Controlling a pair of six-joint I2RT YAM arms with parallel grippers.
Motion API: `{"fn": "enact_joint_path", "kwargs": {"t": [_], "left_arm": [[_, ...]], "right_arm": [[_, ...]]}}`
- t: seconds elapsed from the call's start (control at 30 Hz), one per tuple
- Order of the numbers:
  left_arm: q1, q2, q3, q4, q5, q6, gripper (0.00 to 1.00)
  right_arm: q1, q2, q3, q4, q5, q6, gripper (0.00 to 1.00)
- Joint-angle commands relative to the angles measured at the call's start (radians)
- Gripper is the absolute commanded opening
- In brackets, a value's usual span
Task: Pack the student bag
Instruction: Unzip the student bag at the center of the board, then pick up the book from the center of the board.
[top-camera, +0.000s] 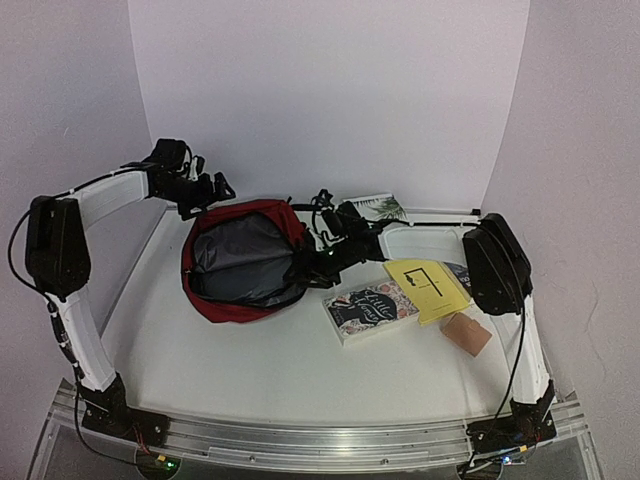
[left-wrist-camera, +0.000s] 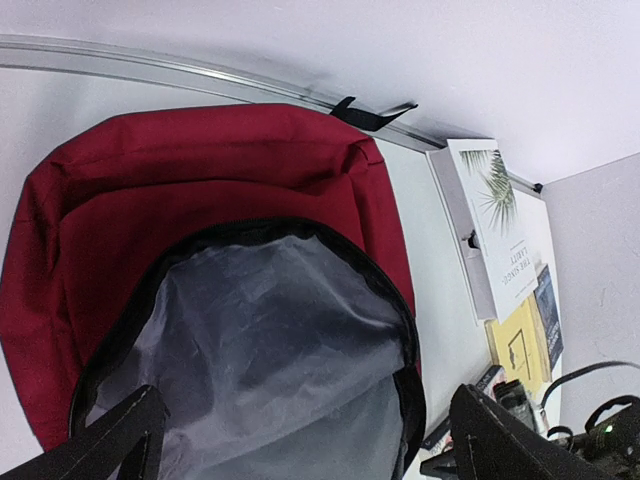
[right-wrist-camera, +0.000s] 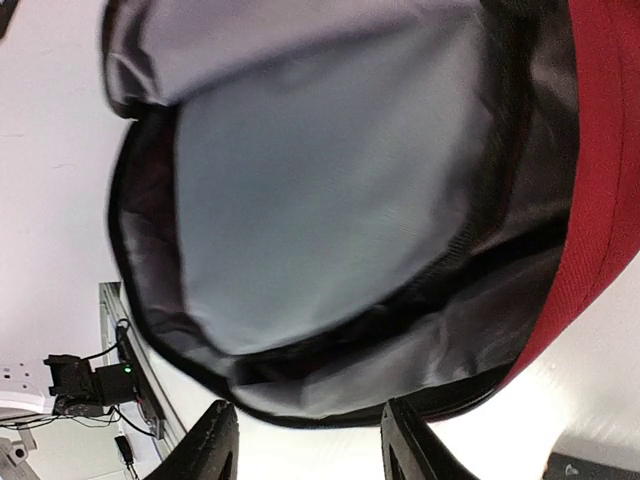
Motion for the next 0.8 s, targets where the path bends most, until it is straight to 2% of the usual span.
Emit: {"fn": "enact_joint_path", "kwargs": {"t": [0.0,0.17,0.37,0.57,0.77], "left_arm": [[0.003,-0.127,-0.177,0.030,-0.061,0.018,1.00],[0.003,-0.208,-0.313,0.022,-0.066,0.034,0.98],[-0.008,-0.311,-0.443,0.095,0.046,0.036,0.99],[-0.105,-0.344,-0.411,0.150,0.046,0.037,1.00],[-0.180,-0.172,-0.312,0.293,0.062,-0.053,1.00]], "right_arm": [[-0.011,-0.106,-0.001,0.009,0.016,-0.072,0.54],[-0.022,-0.127,0.000,0.002,0.025,-0.101,0.61],[-0.151,-0.179,-0.002,-0.018,0.022,-0.144,0.67],[-0.289,-0.230,-0.035,-0.079,0.176,-0.292,0.70],[-0.447,-0.180,-0.032,-0.090,0.216,-0.321,0.73]]}}
